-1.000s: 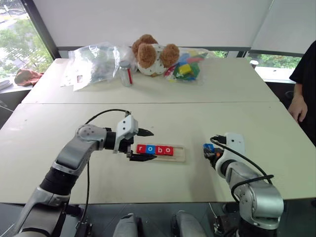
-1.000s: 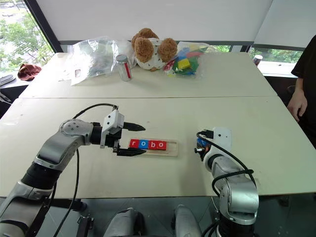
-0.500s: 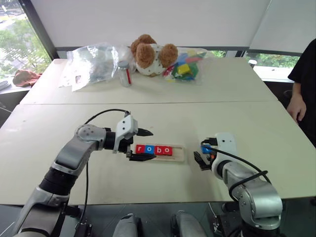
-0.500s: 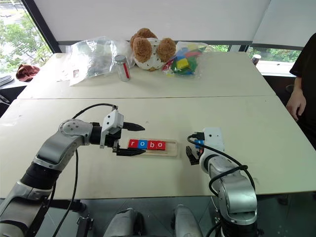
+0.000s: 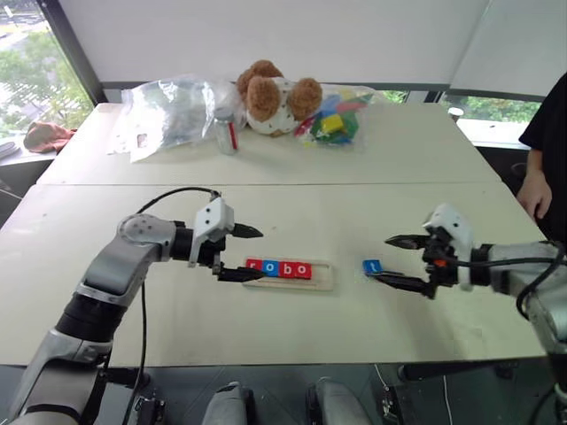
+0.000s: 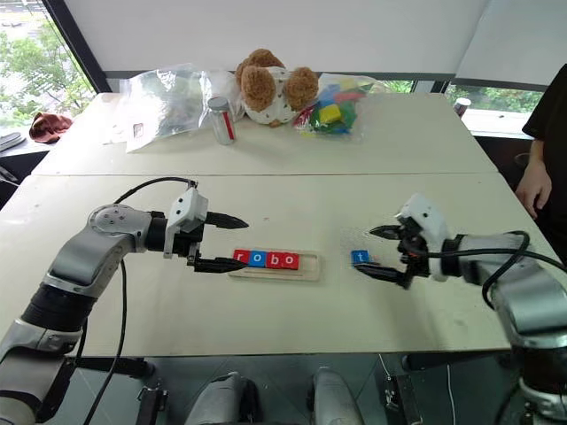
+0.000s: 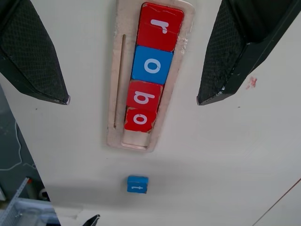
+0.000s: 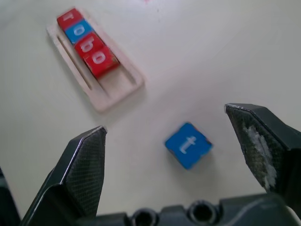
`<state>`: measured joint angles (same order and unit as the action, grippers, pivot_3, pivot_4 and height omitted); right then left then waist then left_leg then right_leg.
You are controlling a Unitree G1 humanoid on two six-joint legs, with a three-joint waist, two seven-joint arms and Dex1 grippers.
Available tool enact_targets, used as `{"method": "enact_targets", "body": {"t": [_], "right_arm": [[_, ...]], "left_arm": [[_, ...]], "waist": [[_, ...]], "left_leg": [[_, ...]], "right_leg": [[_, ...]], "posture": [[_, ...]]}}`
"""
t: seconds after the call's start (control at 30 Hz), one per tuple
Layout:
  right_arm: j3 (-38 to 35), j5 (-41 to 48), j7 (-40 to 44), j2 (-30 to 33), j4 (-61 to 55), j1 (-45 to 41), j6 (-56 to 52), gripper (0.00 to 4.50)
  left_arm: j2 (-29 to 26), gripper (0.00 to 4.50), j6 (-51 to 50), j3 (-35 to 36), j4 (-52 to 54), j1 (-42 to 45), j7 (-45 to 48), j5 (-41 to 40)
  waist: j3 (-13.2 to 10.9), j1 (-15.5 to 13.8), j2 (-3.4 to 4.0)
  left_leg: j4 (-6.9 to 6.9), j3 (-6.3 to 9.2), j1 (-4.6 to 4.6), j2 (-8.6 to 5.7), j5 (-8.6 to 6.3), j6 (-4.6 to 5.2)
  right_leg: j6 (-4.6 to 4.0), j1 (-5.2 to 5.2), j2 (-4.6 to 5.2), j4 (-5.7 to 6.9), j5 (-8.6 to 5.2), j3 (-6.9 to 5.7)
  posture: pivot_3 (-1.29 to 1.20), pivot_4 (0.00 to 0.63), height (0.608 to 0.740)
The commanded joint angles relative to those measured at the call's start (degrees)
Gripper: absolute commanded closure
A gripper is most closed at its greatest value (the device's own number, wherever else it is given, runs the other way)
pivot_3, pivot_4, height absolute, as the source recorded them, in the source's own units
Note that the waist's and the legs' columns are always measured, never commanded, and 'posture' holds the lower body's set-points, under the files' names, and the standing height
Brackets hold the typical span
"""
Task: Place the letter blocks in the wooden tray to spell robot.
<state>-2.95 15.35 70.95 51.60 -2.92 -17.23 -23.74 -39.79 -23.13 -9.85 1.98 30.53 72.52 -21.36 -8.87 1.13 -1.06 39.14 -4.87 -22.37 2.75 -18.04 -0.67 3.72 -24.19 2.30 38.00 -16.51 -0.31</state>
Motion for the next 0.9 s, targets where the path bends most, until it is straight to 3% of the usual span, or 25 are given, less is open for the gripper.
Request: {"method": "enact_targets", "body": {"t": [0.03, 0.2, 0.4, 0.5, 0.67, 0.8, 0.9], "right_arm": [[5.44, -4.62, 6.25, -1.09, 14.94, -7.35, 15.21, 0.11], [9.76, -7.58, 10.32, -4.38, 29.2, -14.58, 25.09, 0.11], [11.13, -8.1, 12.37, -6.72, 35.01, -16.96, 27.65, 0.11], [11.47, -8.66, 12.97, -6.97, 36.82, -16.95, 29.15, 1.03], [11.06, -8.71, 12.49, -7.45, 38.03, -17.58, 30.26, 3.37], [10.19, -5.92, 12.02, -8.13, 31.76, -17.04, 24.41, 3.36], [11.38, -3.57, 11.46, -8.69, 19.23, -15.22, 15.85, 3.36]], "left_arm": [[-1.26, 0.0, 0.01, 2.55, 2.87, -0.8, -1.03, -0.51], [-2.06, 0.0, -2.68, 4.2, 7.49, -3.63, -3.85, -1.68], [-3.5, 0.0, -4.35, 5.95, 10.17, -6.09, -5.52, -2.21], [-3.66, 0.0, -4.59, 6.01, 10.52, -6.21, -5.95, -2.18], [-3.64, 0.0, -4.77, 5.67, 9.9, -5.32, -6.16, -2.25], [-4.22, 0.0, -4.1, 5.72, 8.23, -4.75, -5.54, -1.84], [-5.46, 0.0, -0.58, 5.12, 5.66, -4.74, -5.09, 0.88]], "waist": [[-0.03, 0.0, 0.05], [-0.05, -0.23, 0.08], [-0.06, -0.54, 0.09], [-0.06, -0.45, 0.09], [-0.06, -0.4, 0.09], [-0.06, -0.29, 0.1], [-0.07, -0.25, 0.12]], "left_leg": [[0.0, -0.01, 0.0, 0.02, 0.0, 0.0], [0.0, -0.03, -0.04, 0.11, 0.01, -0.03], [0.05, -0.07, -0.05, 0.12, 0.04, -0.07], [0.08, -0.08, -0.04, 0.11, 0.05, -0.09], [0.06, -0.08, -0.02, 0.12, 0.2, -0.36], [0.06, -0.09, -0.02, 0.12, 0.25, -0.44], [0.05, -0.09, -0.01, 0.15, 0.26, -0.46]], "right_leg": [[0.0, -0.04, -0.02, 0.03, 0.0, 0.01], [0.0, -0.1, 0.01, 0.06, 0.0, 0.0], [0.0, -0.07, 0.22, 0.1, 0.0, 0.0], [0.0, -0.04, 0.24, 0.1, 0.0, 0.0], [0.0, -0.04, 0.21, 0.11, 0.0, 0.0], [0.01, -0.05, 0.21, 0.12, 0.0, 0.0], [0.01, -0.08, 0.19, 0.18, 0.0, 0.0]], "posture": [[0.0, 0.15, 0.74], [0.0, 0.15, 0.74], [0.0, 0.15, 0.74], [0.0, 0.15, 0.74], [0.0, 0.15, 0.74], [0.0, 0.15, 0.74], [0.0, 0.15, 0.74]]}}
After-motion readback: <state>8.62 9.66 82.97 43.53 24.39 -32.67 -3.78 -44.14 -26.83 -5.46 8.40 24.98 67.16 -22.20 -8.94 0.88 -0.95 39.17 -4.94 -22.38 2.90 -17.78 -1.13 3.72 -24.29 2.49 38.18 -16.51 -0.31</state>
